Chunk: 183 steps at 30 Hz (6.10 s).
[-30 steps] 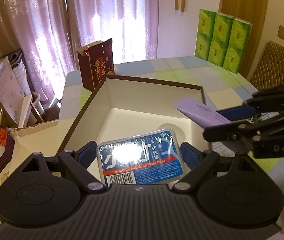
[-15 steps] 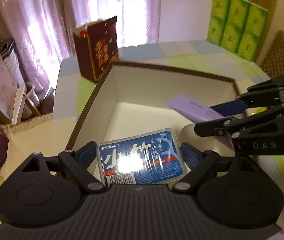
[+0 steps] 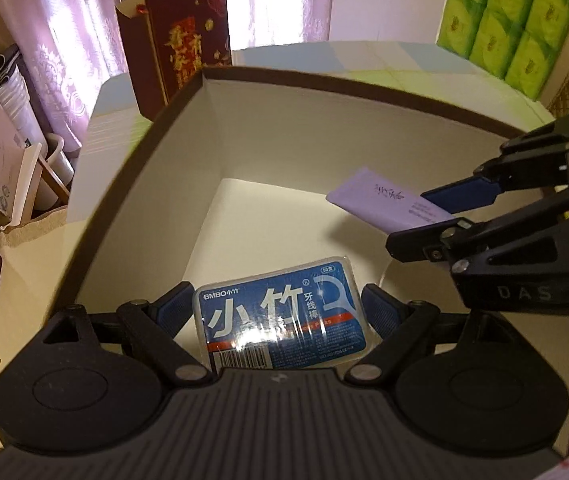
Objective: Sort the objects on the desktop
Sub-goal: 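Carry the floss-pick box and purple tube over the open box with both tools, then open the right tool to drop the purple tube while the left tool releases the floss box, then move both tools back from the box toward the remaining table items, then grasp the yellow snack packet with the left tool while the right tool approaches the brown scrunchie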
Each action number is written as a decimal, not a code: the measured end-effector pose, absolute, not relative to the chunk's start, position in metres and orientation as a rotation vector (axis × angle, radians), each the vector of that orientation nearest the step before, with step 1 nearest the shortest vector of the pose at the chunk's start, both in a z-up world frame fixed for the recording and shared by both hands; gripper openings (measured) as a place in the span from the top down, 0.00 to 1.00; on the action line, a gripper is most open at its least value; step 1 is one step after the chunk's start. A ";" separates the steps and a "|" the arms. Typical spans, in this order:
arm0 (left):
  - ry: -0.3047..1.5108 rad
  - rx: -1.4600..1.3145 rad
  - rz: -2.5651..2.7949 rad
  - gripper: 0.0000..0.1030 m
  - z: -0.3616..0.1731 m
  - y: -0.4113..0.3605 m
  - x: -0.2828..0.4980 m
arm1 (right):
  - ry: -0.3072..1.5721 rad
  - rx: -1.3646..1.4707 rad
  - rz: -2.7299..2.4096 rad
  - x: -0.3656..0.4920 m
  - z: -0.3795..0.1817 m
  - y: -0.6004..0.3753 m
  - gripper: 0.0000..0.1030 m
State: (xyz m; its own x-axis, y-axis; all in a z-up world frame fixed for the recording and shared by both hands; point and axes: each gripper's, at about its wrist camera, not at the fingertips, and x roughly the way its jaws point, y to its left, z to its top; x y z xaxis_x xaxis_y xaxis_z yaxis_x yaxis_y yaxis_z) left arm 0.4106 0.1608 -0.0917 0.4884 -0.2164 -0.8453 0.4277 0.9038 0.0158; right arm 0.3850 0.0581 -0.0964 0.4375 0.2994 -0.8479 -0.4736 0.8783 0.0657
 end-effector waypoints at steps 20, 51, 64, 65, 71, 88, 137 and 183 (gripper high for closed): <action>1.029 0.247 -0.380 0.09 -0.102 0.156 0.413 | 1.027 -0.168 0.497 0.396 -0.102 0.046 0.60; 1.004 0.293 -0.361 0.01 -0.062 0.164 0.354 | 0.899 -0.182 0.515 0.335 -0.059 0.038 0.02; 0.948 0.270 -0.316 0.01 -0.021 0.174 0.306 | 0.845 -0.157 0.533 0.297 -0.035 0.028 0.02; 0.944 0.267 -0.311 0.01 -0.018 0.175 0.301 | 0.840 -0.157 0.537 0.294 -0.032 0.027 0.02; 0.927 0.247 -0.279 0.01 0.000 0.178 0.273 | 0.815 -0.154 0.568 0.272 -0.020 0.023 0.02; 0.911 0.183 -0.200 0.01 0.024 0.175 0.194 | 0.762 -0.158 0.693 0.205 -0.001 0.005 0.02; 0.977 0.166 -0.438 0.02 -0.039 0.011 0.118 | 0.909 0.055 0.273 0.080 -0.052 -0.210 0.02; 0.968 0.322 -0.648 0.60 -0.135 -0.139 0.276 | 0.941 0.144 0.061 0.194 -0.088 -0.337 0.02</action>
